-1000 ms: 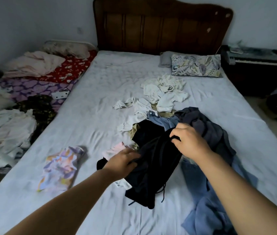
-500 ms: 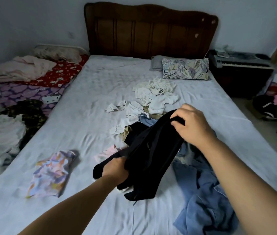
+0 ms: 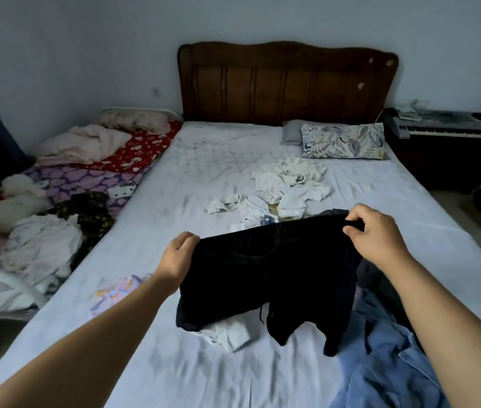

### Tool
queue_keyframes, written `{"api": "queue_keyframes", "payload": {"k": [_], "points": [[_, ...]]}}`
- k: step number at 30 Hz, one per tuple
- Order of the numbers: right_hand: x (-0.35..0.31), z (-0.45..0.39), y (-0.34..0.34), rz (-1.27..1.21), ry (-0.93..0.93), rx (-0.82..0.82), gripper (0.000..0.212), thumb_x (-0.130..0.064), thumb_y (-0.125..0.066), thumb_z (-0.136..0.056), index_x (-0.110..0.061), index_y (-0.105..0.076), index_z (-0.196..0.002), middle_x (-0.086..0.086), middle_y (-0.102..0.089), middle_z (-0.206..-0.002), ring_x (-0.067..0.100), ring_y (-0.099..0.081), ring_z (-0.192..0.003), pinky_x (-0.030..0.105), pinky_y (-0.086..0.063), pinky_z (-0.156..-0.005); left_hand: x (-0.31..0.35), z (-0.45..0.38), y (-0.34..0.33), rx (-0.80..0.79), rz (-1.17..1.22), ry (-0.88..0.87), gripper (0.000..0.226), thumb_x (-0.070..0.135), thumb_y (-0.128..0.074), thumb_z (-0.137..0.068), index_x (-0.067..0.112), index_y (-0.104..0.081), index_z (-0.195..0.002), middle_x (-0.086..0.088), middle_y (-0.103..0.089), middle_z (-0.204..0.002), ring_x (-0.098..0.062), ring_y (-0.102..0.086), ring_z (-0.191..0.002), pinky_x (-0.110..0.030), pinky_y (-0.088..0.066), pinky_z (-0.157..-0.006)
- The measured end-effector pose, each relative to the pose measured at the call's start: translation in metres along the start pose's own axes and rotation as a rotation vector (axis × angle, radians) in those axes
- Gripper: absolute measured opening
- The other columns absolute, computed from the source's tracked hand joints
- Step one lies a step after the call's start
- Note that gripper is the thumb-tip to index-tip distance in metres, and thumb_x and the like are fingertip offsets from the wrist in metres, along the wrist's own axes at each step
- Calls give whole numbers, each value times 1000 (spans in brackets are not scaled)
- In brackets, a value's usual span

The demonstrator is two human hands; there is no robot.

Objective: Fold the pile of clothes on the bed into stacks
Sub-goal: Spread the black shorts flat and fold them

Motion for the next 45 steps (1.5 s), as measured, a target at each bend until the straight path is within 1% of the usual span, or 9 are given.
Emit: {"api": "queue_keyframes", "payload": {"k": [4,9,14,16,21,24,27,40,45], "points": [[0,-1,0,-38,-43,26,6,-7,-63,-85,-11,-59,-84,4,-56,-86,24,-50,-74,31,-38,-66,23,7,5,-84,-52,-182,44,56,-61,-70,14,-52,-74,10,-46,-59,-3,-42,-53,-14,-35,-51],[2,-1,6,-187,-133,73,8,-4,-62,-85,-12,-61,-85,3,-57,-86,20,-51,-76,27,-36,-68,37,9,18,-335,-255,-154,52,23,-87,-56,20,-53,-95,3,-57,-77,-1,-54,-61,-15,-46,-56],[0,-2,6,-329,-171,27,7,-10,-60,-90,-16,-57,-90,-2,-54,-81,13,-48,-70,27,-37,-60,37,4,26,-167,15,3,46,-5,-77,-69,16,-59,-106,-3,-66,-87,-15,-64,-74,-24,-53,-68],[-1,-1,5,-395,-157,28,10,-11,-59,-91,-20,-54,-93,-3,-53,-83,17,-49,-70,28,-38,-62,37,3,29,-163,203,81,26,-5,-72,-74,8,-66,-95,-5,-72,-82,-17,-68,-71,-25,-55,-67],[0,2,3,-658,-194,21,29,-5,-61,-90,-20,-54,-114,-6,-49,-123,5,-40,-120,31,-38,-101,40,1,36,-272,349,102,12,-1,-59,-86,2,-66,-94,-6,-73,-81,-16,-70,-72,-20,-54,-61],[-2,5,4,-768,-230,-2,15,-2,-61,-89,-16,-63,-94,7,-68,-104,18,-65,-95,31,-52,-84,38,0,38,-321,428,144,15,9,-56,-89,3,-66,-97,-10,-72,-85,-18,-70,-72,-23,-56,-61],[-3,7,3,-787,-261,-18,11,-4,-61,-89,-14,-65,-90,8,-70,-94,19,-67,-85,30,-53,-78,34,-4,36,-281,446,217,19,21,-58,-88,5,-66,-95,-9,-71,-83,-17,-70,-68,-24,-57,-61],[5,10,-1,-758,-258,30,6,-2,-63,-87,-7,-62,-91,7,-69,-89,18,-65,-82,30,-52,-80,37,-14,25,-182,175,4,19,-8,-65,-81,9,-67,-87,4,-72,-70,-7,-68,-62,-14,-51,-57],[6,-7,0,-680,-262,77,13,0,-65,-85,-13,-62,-85,7,-67,-88,19,-63,-83,31,-51,-81,45,-37,22,19,-427,-168,18,8,-71,-77,22,-61,-78,3,-64,-71,-18,-59,-68,-25,-43,-61]]}}
Point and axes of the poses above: each hand's wrist, its own z-axis away from the middle knuckle, its own y-axis out of the back of the hand, x = y × z, the point moved 2 cm from there along -z, towards the middle knuckle
